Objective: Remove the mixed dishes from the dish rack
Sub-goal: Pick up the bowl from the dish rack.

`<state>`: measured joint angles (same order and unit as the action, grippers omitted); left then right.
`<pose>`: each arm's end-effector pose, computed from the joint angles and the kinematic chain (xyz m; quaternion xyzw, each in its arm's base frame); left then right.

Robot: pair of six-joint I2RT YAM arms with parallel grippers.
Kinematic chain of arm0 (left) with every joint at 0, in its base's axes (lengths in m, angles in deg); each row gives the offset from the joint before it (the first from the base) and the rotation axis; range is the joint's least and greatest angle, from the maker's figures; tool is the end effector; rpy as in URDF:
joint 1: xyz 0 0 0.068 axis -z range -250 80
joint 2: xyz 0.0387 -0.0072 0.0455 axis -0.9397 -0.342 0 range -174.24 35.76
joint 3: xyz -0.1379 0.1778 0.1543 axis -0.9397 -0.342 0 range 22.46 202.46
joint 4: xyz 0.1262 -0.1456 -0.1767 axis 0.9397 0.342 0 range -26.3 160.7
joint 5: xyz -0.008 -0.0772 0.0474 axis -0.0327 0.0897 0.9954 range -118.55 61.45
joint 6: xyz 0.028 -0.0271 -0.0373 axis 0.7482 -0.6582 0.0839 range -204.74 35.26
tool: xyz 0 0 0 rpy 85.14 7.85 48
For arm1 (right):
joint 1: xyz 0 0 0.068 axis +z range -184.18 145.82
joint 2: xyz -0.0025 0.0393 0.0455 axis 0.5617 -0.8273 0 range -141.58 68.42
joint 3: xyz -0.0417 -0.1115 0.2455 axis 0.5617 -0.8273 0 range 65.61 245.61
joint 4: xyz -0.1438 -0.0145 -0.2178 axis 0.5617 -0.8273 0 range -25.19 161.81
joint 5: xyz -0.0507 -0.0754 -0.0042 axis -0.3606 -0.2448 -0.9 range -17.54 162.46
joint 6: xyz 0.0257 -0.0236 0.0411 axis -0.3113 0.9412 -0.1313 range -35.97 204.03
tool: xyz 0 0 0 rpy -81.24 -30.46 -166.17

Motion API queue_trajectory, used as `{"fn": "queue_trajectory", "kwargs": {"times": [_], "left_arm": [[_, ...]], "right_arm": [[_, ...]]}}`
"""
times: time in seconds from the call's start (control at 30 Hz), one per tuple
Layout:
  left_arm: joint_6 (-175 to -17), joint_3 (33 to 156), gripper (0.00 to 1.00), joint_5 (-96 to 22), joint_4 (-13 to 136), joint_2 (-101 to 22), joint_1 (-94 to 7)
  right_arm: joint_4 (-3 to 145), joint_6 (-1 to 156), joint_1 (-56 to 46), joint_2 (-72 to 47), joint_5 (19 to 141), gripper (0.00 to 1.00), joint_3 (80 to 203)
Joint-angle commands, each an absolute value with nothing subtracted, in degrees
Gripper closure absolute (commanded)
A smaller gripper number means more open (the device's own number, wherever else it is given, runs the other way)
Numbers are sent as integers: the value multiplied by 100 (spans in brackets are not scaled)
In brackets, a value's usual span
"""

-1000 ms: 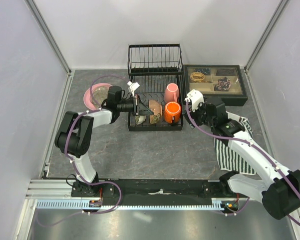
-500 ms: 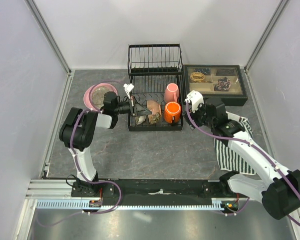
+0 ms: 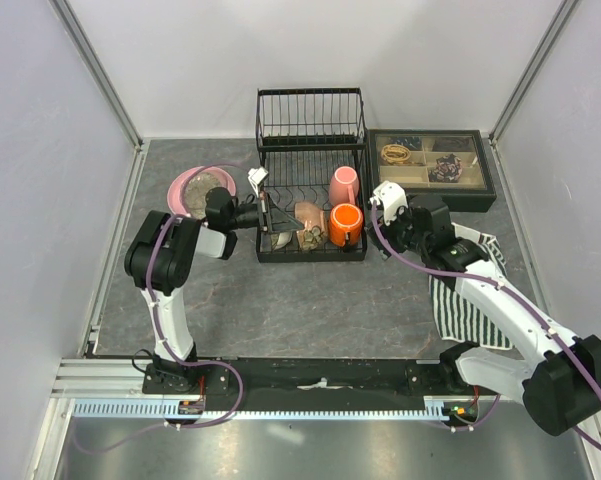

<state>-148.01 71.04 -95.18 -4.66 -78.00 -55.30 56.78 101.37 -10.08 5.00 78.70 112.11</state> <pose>0.3512 -0.1260 0.1629 0.1275 0.6876 -0.6753 0.2344 0.2235 0.1041 0.2778 -0.3336 0.8073 0.0760 0.4808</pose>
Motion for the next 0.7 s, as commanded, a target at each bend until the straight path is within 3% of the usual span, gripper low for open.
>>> {"fn": "queue_trajectory", "kwargs": {"times": [0.0, 0.43, 0.67], "left_arm": [[-15242, 7309, 98, -10097, -1391, -7604, -5541], [-15128, 7379, 98, -10176, -1067, -6998, -5963], [-13418, 7651, 98, -10124, 1120, -6128, -6068]], "right_arm": [[5915, 10152, -1036, 523, 7985, 23, 11167], [5941, 10126, -1071, 575, 8046, 22, 11132], [5933, 10117, -1088, 531, 8099, 22, 11140]]}}
